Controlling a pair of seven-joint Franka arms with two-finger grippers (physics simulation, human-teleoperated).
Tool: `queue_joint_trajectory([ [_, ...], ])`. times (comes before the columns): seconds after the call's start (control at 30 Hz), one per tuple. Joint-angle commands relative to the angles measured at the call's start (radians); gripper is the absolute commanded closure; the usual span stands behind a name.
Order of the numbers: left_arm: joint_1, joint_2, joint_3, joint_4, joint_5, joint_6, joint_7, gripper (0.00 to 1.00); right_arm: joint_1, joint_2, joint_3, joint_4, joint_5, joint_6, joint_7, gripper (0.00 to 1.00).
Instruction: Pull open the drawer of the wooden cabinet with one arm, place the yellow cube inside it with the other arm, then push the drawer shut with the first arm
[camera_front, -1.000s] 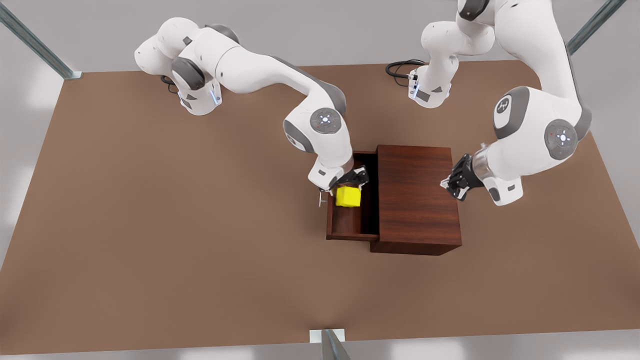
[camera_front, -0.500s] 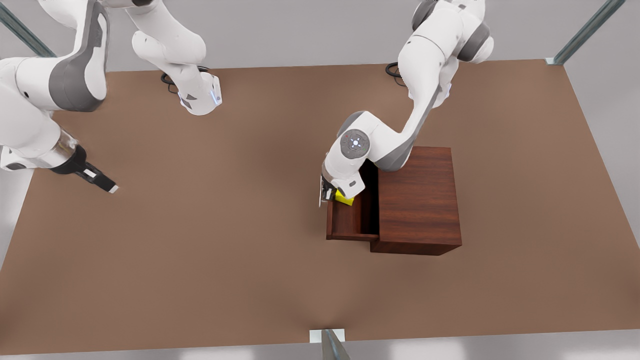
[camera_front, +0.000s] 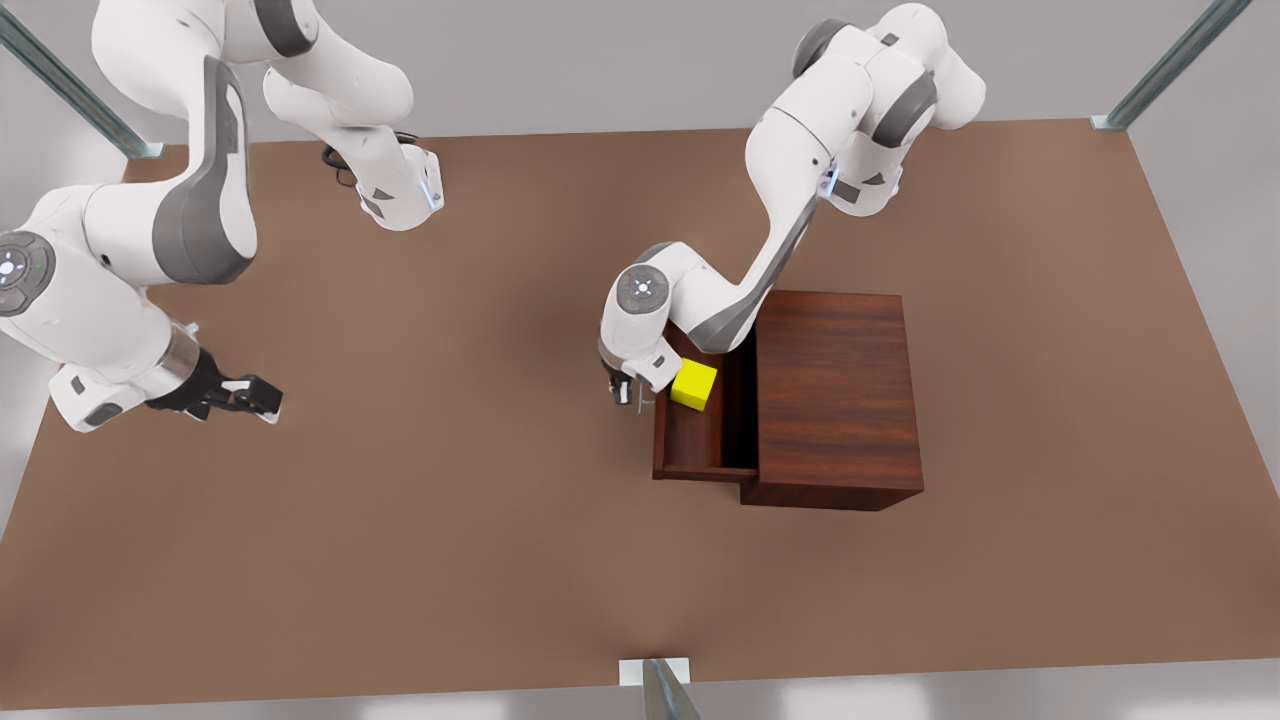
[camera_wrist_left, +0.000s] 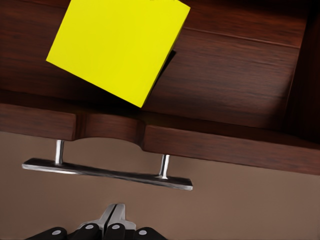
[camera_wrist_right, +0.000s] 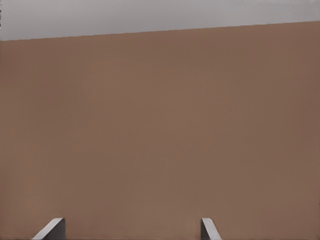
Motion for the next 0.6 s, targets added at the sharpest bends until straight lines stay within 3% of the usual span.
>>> queue_joint_trajectory([
  [0.0, 0.004, -0.001, 0.001, -0.002, 0.007, 0.01, -0.237, 0.79, 0.002, 0.001, 0.004, -0.007, -0.002, -0.011, -0.465, 0.0],
  [0.27, 0.001, -0.005, 0.0, -0.007, 0.005, -0.12, 0.007, 0.79, 0.014, 0.003, 0.01, -0.002, -0.002, -0.04, -0.246, 0.0],
  [0.57, 0.051, -0.028, -0.002, -0.007, -0.001, -0.258, 0.225, 0.79, 0.011, 0.003, 0.01, -0.002, -0.002, -0.04, -0.247, 0.0],
])
